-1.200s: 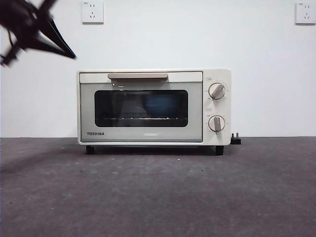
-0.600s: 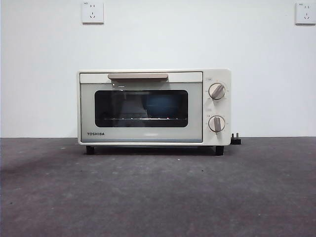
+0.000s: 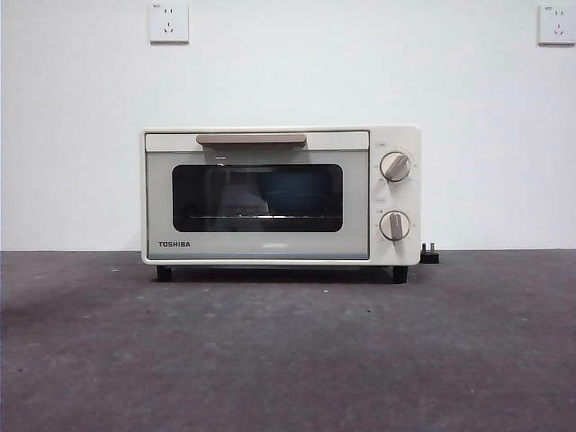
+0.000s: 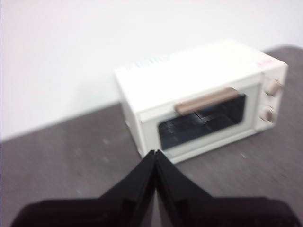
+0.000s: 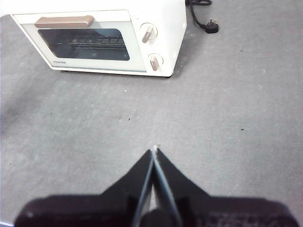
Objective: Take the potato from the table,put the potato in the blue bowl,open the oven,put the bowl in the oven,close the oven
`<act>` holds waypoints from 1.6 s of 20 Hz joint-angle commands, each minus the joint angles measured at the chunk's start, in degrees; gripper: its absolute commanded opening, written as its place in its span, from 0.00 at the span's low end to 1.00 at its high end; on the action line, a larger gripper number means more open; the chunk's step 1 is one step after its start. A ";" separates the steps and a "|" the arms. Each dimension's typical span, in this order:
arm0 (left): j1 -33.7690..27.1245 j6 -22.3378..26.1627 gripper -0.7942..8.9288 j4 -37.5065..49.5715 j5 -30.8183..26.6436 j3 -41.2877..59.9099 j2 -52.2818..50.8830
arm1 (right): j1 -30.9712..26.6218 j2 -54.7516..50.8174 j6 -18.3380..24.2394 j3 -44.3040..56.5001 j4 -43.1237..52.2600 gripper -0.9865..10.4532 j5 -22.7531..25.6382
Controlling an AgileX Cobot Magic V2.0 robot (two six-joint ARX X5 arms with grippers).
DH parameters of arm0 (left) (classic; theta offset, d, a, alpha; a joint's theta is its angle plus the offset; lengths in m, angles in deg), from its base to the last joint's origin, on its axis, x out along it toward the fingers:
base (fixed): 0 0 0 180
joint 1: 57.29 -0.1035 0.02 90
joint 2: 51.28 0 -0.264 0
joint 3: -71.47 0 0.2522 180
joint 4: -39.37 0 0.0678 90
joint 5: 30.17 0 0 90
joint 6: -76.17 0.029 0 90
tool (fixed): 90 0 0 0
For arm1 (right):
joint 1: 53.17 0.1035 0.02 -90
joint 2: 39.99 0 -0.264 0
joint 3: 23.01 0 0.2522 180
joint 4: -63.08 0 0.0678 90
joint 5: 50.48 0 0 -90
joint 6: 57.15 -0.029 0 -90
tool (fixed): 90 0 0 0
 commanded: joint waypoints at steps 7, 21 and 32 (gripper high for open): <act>-4.90 -3.17 0.08 27.87 -1.84 40.98 -26.58 | 0.02 0.00 -0.35 0.33 0.13 0.09 0.11; -4.94 -4.17 0.08 22.25 -10.25 54.86 -34.64 | 0.02 -0.02 -0.35 0.31 0.11 0.09 0.13; -4.94 -6.29 0.08 22.82 -10.21 54.86 -34.58 | 0.02 0.00 -0.35 0.31 0.11 0.09 0.13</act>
